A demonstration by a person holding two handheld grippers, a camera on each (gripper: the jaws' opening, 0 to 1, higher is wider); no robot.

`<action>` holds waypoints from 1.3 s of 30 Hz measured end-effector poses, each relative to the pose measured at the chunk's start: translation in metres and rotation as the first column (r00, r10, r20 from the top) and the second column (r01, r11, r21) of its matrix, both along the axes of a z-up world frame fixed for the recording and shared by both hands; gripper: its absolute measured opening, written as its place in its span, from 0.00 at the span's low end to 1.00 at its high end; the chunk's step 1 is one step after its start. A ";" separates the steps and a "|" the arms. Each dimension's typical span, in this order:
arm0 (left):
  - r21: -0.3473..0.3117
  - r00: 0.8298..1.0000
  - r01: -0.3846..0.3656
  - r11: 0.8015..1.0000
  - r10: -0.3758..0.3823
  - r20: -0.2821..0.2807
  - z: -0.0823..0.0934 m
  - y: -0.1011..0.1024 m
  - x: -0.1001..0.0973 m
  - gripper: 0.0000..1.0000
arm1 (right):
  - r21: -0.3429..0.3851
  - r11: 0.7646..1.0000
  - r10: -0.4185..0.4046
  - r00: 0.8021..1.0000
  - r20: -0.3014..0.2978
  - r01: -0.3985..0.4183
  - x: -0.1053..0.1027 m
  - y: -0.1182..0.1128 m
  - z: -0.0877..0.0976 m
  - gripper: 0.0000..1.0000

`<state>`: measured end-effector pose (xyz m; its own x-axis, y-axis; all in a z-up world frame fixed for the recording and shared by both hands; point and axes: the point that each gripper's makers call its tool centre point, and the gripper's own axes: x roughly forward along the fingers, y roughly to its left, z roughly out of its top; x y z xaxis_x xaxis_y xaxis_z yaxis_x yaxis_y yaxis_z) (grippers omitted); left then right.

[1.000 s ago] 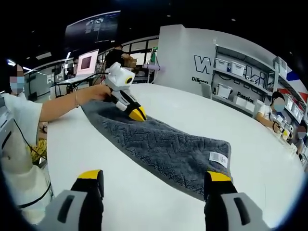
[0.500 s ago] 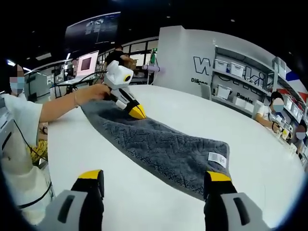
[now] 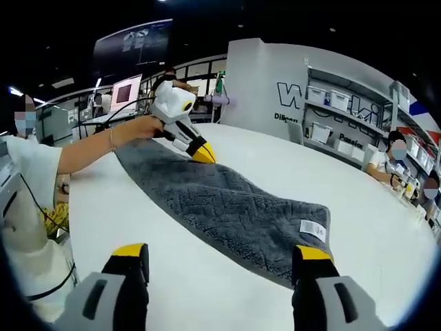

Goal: Fold the towel on the table until its edges align and the towel forms a compact rectangular stack.

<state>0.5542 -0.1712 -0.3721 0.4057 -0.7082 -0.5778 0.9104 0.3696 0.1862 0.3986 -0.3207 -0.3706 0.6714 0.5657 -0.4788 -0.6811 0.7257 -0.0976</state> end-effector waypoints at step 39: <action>-0.154 0.994 -0.104 0.983 0.099 -0.038 0.028 0.056 -0.006 0.14 | -0.007 1.000 -0.001 1.000 0.008 0.001 -0.002 0.000 0.005 0.92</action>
